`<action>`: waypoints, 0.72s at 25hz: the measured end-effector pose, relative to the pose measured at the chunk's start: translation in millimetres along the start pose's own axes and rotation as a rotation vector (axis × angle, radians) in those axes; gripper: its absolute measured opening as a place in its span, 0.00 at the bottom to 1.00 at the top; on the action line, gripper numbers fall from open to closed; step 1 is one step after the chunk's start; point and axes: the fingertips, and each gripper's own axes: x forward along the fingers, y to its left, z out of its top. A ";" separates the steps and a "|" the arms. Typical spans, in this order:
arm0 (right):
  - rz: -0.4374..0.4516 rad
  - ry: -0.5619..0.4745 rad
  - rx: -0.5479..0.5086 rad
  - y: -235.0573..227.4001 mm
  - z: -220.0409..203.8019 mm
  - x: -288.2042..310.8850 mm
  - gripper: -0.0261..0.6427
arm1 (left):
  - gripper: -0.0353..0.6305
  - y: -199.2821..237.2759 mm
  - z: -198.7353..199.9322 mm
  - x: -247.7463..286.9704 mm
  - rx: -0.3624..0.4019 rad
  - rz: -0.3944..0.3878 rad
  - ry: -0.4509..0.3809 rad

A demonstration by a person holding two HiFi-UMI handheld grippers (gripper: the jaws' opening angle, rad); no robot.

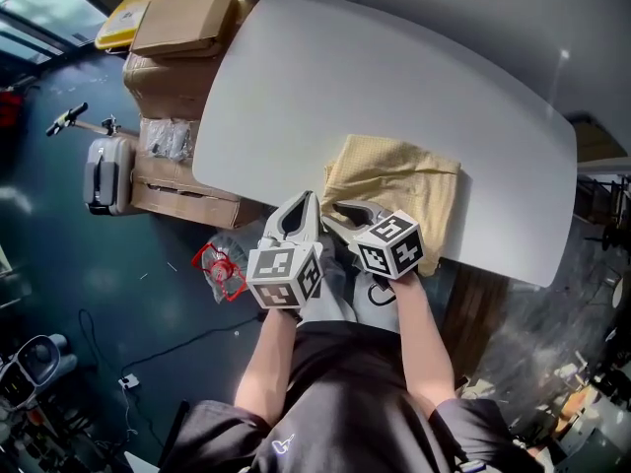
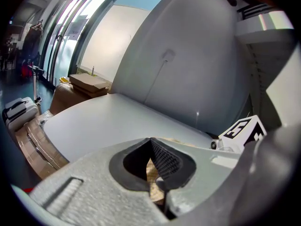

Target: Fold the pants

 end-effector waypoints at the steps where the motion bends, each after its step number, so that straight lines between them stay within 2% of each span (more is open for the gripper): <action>1: -0.022 -0.031 -0.003 -5.2 9.3 -10.0 0.24 | 0.06 -3.8 4.6 2.3 0.001 -0.010 -0.007; 5: -0.170 -0.186 -0.019 -36.9 50.3 -70.3 0.18 | 0.06 -31.6 27.7 12.8 0.029 -0.071 -0.040; 8: -0.292 -0.339 -0.038 -57.2 85.5 -125.0 0.08 | 0.06 -60.6 51.5 21.6 0.072 -0.134 -0.074; 10: -0.351 -0.442 -0.067 -62.6 108.4 -160.7 0.05 | 0.06 -82.7 70.2 26.0 0.111 -0.181 -0.102; 14: -0.459 -0.607 -0.108 -64.5 139.2 -225.3 0.04 | 0.06 -130.6 106.7 26.3 0.179 -0.274 -0.162; 18: -0.574 -0.703 -0.149 -65.7 152.6 -278.2 0.04 | 0.06 -173.3 138.0 22.3 0.234 -0.337 -0.222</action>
